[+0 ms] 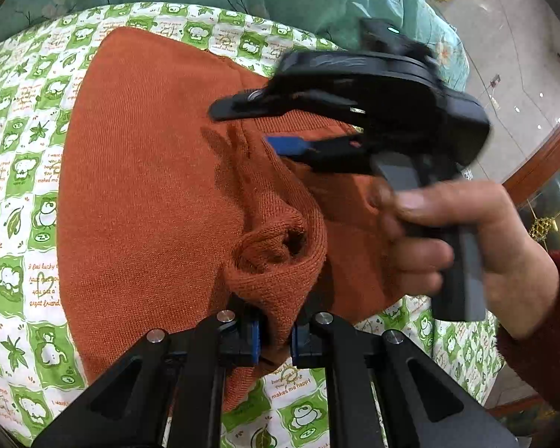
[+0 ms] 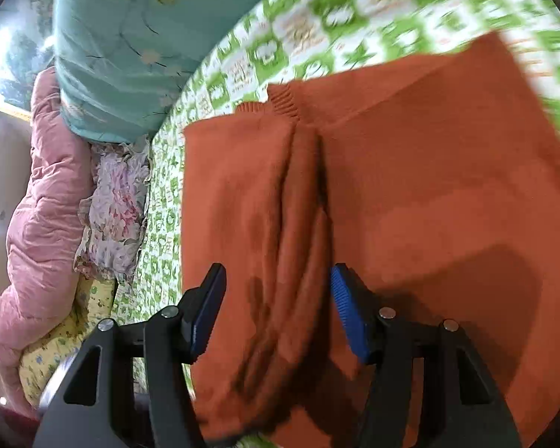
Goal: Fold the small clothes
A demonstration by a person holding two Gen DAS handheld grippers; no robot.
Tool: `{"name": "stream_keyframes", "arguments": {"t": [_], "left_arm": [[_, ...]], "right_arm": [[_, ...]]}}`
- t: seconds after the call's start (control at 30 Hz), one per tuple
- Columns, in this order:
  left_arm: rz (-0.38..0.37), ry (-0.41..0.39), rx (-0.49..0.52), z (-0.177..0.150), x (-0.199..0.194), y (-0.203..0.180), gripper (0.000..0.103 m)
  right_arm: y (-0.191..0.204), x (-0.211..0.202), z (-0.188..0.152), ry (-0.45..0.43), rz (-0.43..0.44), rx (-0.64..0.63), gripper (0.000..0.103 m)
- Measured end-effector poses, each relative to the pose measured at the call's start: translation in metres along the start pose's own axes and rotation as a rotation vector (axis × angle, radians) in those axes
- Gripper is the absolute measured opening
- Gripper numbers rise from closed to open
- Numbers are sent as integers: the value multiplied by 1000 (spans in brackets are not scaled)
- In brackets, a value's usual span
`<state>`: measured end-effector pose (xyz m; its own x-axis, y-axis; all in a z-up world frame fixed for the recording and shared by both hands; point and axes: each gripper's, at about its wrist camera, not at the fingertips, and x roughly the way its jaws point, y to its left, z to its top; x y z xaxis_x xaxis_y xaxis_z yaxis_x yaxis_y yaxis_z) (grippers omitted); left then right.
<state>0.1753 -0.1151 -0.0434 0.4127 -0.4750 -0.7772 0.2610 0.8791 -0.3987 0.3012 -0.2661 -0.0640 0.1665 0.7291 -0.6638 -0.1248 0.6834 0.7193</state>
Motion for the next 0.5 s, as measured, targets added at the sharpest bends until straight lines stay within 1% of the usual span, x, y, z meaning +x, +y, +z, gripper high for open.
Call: {"name": "stream_keyframes", "arguments": {"t": [0.03,0.07,0.13,0.2,0.27,0.3,0.37,0.43,0.5], "left_arm": [[2,-4,5,1,-2,-1,9],[-2,-10,16,3,-7,-5,9],[-27,-26,37,7,-16,-12,9],[-90,-48,68,14,-24,-26,9],[-135,-52,101,19,-22,-42,10],[-163,-43,115,21,-16,-52,10],[-189,-13,122,20,1,-66,10],[-191,16,142,16,20,-77,10],[-189,50,153,12,37,-84,10]], "right_arm": [[3,3,3,3,-23,-20,20],[6,1,6,3,-36,-35,17],[14,-13,8,-30,-24,-62,16],[21,-43,8,-92,-3,-88,15],[24,-73,5,-148,1,-110,15],[20,-91,3,-173,-13,-115,15],[9,-105,0,-183,-63,-112,15],[-15,-113,-4,-176,-127,-86,15],[-36,-115,-8,-169,-158,-53,15]]}}
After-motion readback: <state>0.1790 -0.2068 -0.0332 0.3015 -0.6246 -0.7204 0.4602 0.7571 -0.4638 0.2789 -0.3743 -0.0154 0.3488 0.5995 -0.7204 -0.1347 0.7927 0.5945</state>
